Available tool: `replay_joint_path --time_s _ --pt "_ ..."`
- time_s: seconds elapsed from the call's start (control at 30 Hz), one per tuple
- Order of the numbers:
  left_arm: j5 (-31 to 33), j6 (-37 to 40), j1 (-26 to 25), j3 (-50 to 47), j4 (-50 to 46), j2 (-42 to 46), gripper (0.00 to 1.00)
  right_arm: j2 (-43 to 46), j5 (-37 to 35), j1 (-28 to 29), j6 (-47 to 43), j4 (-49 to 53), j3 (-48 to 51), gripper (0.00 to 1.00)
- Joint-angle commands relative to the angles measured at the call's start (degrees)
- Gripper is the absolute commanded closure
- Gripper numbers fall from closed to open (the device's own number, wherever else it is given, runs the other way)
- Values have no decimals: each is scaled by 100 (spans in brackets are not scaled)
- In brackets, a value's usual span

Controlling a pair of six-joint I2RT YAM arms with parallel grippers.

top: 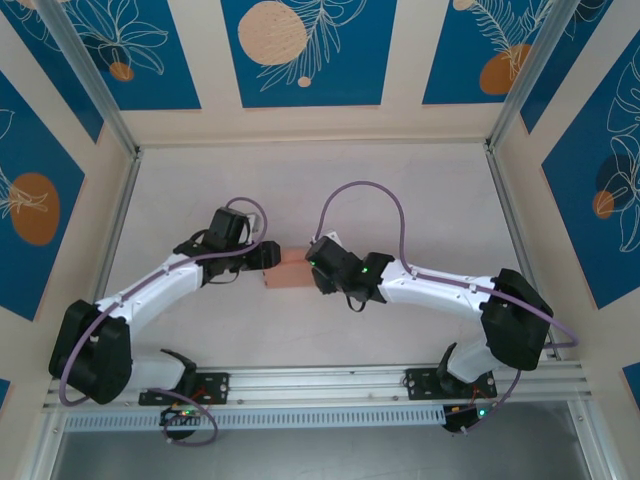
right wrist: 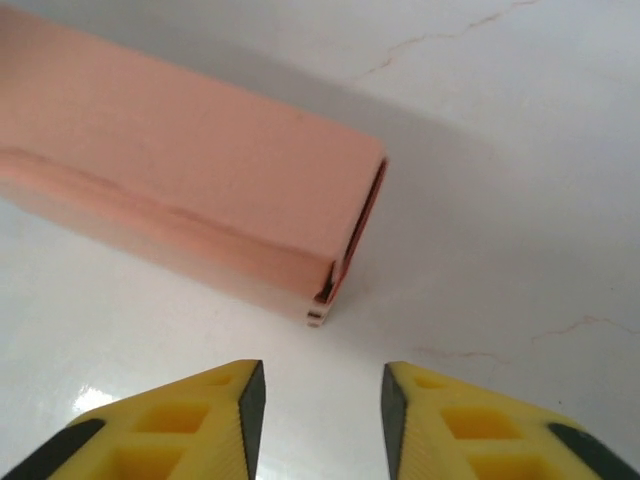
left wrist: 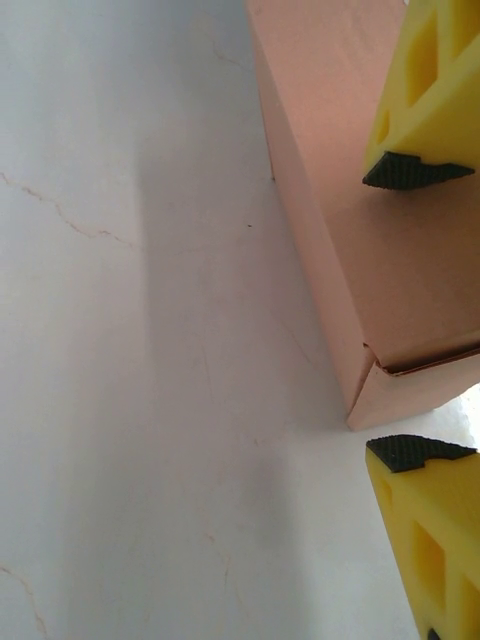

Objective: Fold the paper box

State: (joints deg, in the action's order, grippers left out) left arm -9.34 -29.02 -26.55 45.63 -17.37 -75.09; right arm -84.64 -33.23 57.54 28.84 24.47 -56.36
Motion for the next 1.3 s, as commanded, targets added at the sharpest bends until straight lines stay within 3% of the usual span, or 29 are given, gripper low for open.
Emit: replay_joint_path --time_s 0.0,0.2,0.4,0.67,0.83,1.07,1.17,1.27 --pt "324 -37 -75 -367 -480 -200 35 168 257 129 63 415 -393 57" --pt "381 -178 -105 -663 -301 236 34 453 310 129 1098 755 -591 49" --pt "392 -346 -157 -948 -71 573 34 516 497 -258 2234 587 -534 41" --pt "381 -369 -195 -1064 83 504 34 361 2256 -1076 2262 -785 -66 40" --pt "387 -372 -196 -1072 100 470 36 104 2924 -1406 2149 -1034 -73 42" --pt "389 -491 -211 -1218 208 434 42 -367 3309 -1460 2245 -1302 445 56" --pt "442 -522 -210 -1263 200 434 52 -437 3424 -1534 2373 -1726 874 69" --pt "423 -614 -211 -1355 250 416 62 -474 3494 -1603 2467 -2039 1187 73"
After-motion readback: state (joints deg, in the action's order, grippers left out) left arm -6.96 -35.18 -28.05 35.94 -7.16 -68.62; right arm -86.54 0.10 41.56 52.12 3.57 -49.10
